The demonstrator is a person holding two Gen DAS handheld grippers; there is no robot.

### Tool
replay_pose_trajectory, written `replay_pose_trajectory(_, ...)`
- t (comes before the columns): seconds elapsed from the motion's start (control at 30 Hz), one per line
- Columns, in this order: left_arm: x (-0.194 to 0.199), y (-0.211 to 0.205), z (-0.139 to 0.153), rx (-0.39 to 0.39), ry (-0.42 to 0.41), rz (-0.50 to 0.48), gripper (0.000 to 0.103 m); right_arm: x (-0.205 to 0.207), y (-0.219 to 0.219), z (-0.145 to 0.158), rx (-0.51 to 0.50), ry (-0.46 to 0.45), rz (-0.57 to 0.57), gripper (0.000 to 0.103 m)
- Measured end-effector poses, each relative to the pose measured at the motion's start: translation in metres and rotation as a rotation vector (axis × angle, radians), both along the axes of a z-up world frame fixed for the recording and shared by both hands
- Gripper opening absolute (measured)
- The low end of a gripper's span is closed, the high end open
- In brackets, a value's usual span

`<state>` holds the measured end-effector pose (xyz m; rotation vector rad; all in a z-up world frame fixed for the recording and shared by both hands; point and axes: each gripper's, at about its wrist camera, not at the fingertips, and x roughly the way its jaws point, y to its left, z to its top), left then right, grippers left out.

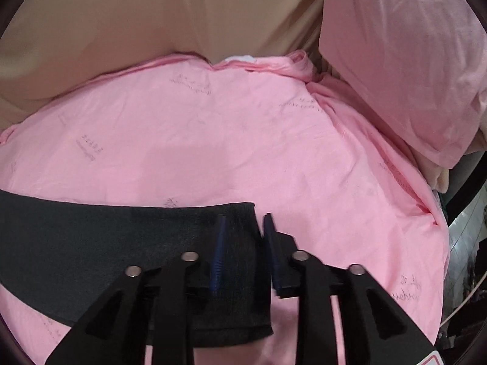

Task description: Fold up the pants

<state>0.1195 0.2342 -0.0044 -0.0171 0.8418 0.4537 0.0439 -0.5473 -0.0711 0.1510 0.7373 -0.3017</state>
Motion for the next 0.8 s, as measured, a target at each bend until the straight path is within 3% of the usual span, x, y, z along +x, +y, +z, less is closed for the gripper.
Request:
replay_pose_trajectory(0.13,-0.013,0.065,0.005,-0.050,-0.004,0.134,0.092,-0.036,0.023,0.011,0.065,-0.050,-0.035,0.048)
replay_pose_trajectory(0.27,-0.038,0.138,0.003,-0.215,-0.021,0.237,0.092,-0.055,0.086,0.019,0.122,-0.114,0.047,0.048)
replay_pose_trajectory(0.33,-0.051,0.160,-0.004,-0.348,-0.031,0.228,0.092,-0.052,0.121,0.019,0.130,-0.117,0.106,0.049)
replay_pose_trajectory(0.47,-0.046,0.172,-0.023,-0.527,-0.007,0.150,0.089,-0.026,0.197,0.017,0.074,-0.070,0.235,0.054)
replay_pose_trajectory(0.53,-0.036,0.168,-0.028,-0.545,0.001,0.123,0.061,-0.013,0.229,0.015,0.070,-0.063,0.295,0.055)
replay_pose_trajectory(0.57,-0.027,0.165,-0.030,-0.534,0.018,0.097,0.029,-0.007,0.245,0.015,0.066,-0.057,0.329,0.055)
replay_pose_trajectory(0.6,-0.021,0.164,-0.031,-0.506,0.034,0.111,0.014,-0.003,0.260,0.016,0.057,-0.057,0.354,0.055)
replay_pose_trajectory(0.73,-0.009,0.162,0.002,-0.407,-0.056,0.074,0.010,0.001,0.292,0.030,0.009,-0.088,0.395,0.055)
replay_pose_trajectory(0.8,-0.007,0.161,0.004,-0.365,-0.040,0.061,0.010,-0.002,0.294,0.035,0.010,-0.107,0.397,0.056)
